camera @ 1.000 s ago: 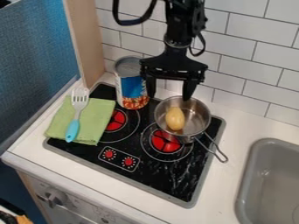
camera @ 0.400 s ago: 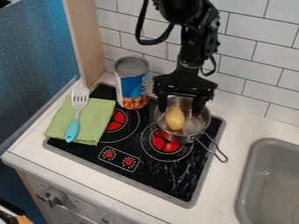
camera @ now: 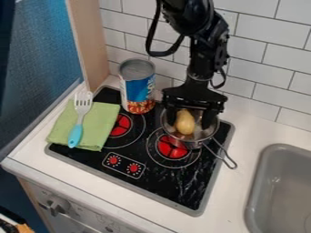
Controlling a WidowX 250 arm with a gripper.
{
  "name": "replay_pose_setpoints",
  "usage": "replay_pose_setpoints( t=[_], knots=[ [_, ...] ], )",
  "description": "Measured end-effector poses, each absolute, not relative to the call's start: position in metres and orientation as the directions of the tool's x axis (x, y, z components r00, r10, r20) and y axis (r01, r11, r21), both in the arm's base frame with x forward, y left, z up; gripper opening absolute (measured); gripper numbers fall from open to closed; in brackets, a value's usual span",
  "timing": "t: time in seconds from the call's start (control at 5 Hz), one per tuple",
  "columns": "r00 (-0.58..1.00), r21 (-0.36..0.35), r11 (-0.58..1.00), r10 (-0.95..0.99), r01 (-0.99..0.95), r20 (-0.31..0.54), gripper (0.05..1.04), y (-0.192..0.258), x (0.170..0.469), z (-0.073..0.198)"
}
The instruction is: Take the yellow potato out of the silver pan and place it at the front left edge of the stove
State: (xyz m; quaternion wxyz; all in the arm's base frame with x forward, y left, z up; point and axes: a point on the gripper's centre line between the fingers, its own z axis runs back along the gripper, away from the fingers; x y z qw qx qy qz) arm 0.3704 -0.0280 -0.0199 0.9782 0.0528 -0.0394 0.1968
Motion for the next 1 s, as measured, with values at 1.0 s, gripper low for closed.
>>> replay_pose_setpoints(
  t=[1.0],
  knots=[
    [0.901,0.121,0.898,0.402,-0.423,0.165,0.704,-0.018,0.371,0.013]
  ],
)
